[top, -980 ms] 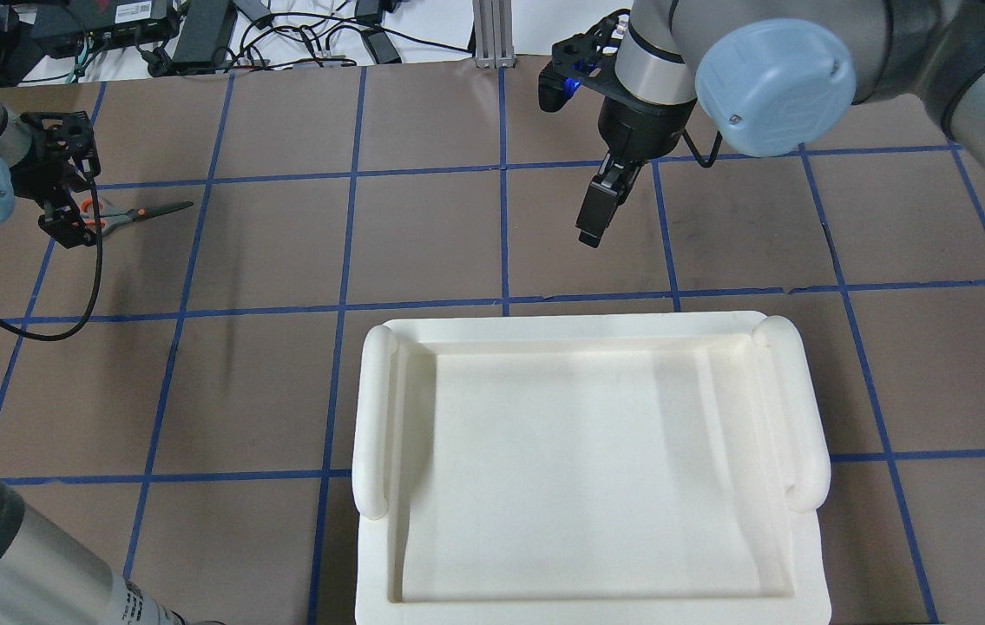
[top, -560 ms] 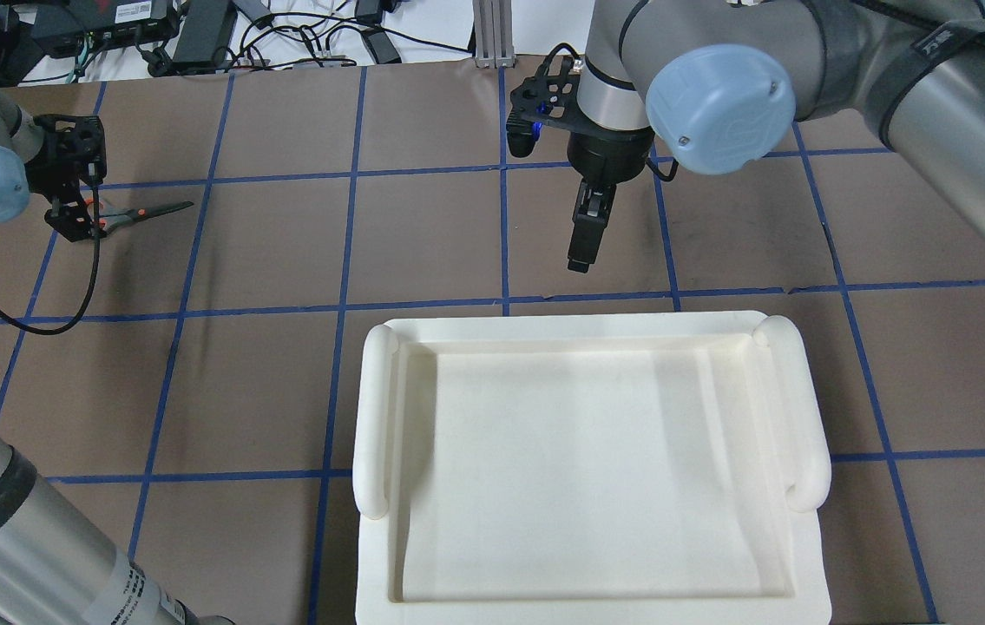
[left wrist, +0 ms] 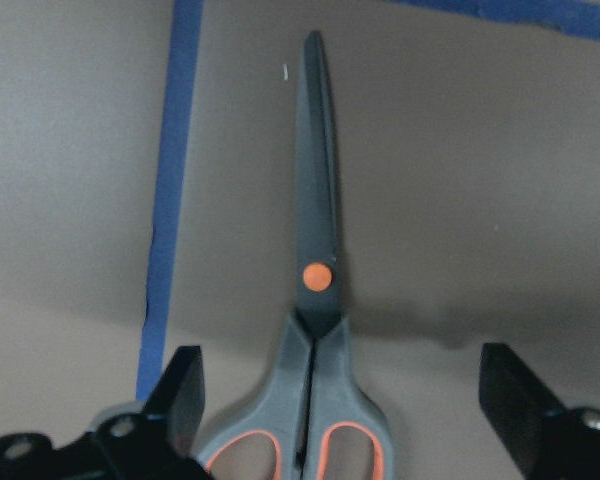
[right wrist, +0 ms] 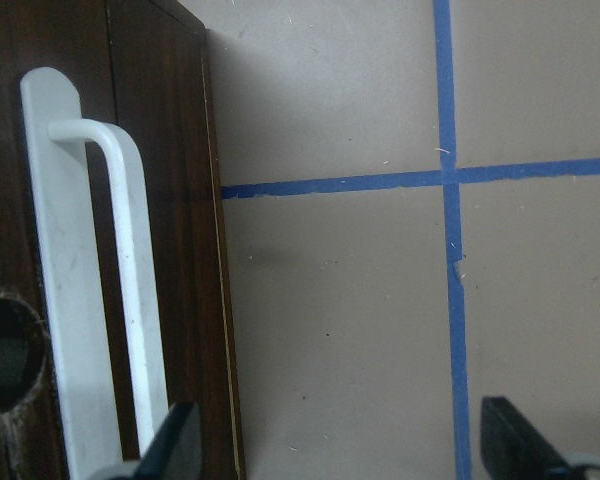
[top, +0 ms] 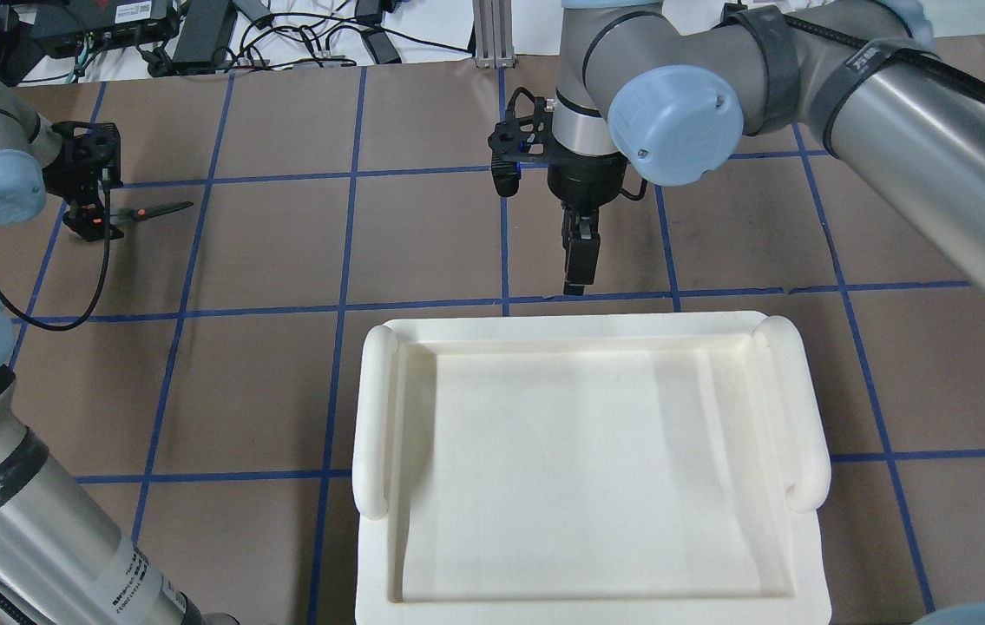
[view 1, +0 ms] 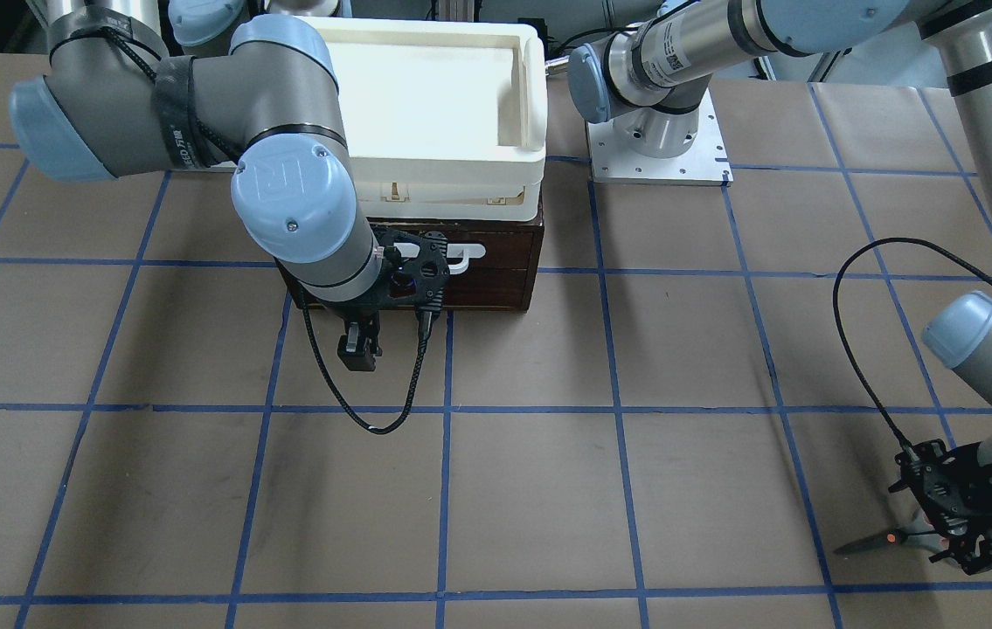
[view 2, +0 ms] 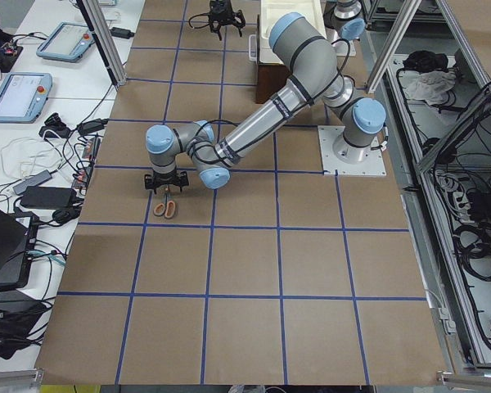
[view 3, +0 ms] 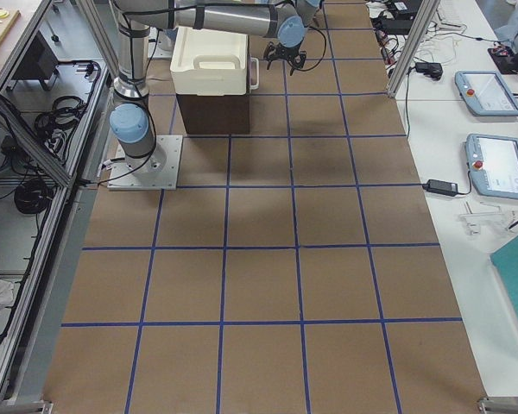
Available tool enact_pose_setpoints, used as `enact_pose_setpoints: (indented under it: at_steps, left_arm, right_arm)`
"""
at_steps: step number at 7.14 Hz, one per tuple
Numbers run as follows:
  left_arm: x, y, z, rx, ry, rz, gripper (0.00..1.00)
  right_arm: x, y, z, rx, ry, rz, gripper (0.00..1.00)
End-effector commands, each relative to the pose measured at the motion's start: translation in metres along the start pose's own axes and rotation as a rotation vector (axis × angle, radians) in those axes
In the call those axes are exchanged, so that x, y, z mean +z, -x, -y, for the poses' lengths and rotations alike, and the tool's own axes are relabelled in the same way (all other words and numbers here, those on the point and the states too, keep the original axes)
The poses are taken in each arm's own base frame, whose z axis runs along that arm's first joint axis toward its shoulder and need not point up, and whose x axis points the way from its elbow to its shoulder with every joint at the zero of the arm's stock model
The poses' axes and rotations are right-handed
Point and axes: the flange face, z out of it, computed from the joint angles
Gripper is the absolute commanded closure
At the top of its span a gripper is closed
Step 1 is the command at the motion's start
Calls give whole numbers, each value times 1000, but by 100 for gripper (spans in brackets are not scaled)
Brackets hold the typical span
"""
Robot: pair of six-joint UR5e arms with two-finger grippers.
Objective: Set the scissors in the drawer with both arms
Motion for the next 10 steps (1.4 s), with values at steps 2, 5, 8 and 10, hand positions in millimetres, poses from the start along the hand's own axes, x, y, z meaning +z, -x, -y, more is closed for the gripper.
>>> enact_pose_setpoints:
  at_steps: [2,5,8,10]
  left_arm:
    - [13,1,-1,20,-2,-15,10]
    - [24,0,-3,32,-3,-31,13]
    - [18,1,-3,77,7,-25,100]
    - [10,1,-3,86,11,-17,100]
  right_arm:
    - [22,6,23,-23,17,53,0]
    - [27,21,35,-42,86,74,0]
    - [34,25,31,-50,112,98,0]
    - [44,25,29,-57,116,107,0]
